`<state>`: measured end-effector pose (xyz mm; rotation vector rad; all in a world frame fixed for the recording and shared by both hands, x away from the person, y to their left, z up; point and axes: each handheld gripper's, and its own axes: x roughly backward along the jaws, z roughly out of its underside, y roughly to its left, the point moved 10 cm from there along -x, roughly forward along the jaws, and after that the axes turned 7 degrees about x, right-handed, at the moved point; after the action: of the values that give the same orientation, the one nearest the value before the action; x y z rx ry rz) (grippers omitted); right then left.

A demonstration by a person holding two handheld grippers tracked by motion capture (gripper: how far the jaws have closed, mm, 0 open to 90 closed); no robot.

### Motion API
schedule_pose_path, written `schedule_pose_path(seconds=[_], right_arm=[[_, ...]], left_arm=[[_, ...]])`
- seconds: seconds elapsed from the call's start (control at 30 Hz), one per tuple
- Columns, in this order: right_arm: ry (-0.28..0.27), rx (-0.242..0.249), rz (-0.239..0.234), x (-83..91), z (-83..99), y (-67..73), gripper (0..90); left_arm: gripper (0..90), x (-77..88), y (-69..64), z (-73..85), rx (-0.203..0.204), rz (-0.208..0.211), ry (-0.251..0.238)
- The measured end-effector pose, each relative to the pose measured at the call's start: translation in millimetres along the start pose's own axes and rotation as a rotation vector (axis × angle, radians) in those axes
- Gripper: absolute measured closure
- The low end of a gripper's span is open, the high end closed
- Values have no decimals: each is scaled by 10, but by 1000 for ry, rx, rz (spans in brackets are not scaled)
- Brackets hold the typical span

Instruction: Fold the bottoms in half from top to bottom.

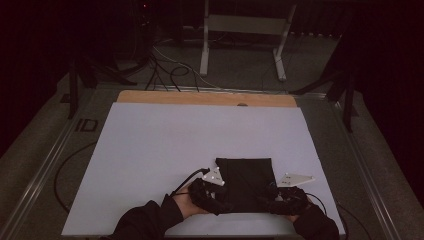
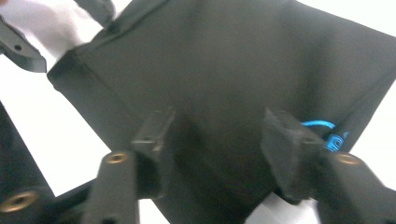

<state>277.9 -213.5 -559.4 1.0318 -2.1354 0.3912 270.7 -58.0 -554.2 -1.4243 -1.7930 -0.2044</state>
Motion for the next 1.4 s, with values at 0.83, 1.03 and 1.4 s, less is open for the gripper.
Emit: schedule_pose_path(seconds=[0.83, 1.03, 1.4], right_arm=[[-76, 7, -15, 121, -201, 6, 110], [-106, 14, 23, 188, -312, -67, 110], [-115, 11, 71, 223, -509, -185, 112]], left_arm=[[9, 176, -43, -180, 4, -26, -59], [4, 249, -20, -231, 7, -59, -77], [0, 392, 179, -386, 89, -204, -150]])
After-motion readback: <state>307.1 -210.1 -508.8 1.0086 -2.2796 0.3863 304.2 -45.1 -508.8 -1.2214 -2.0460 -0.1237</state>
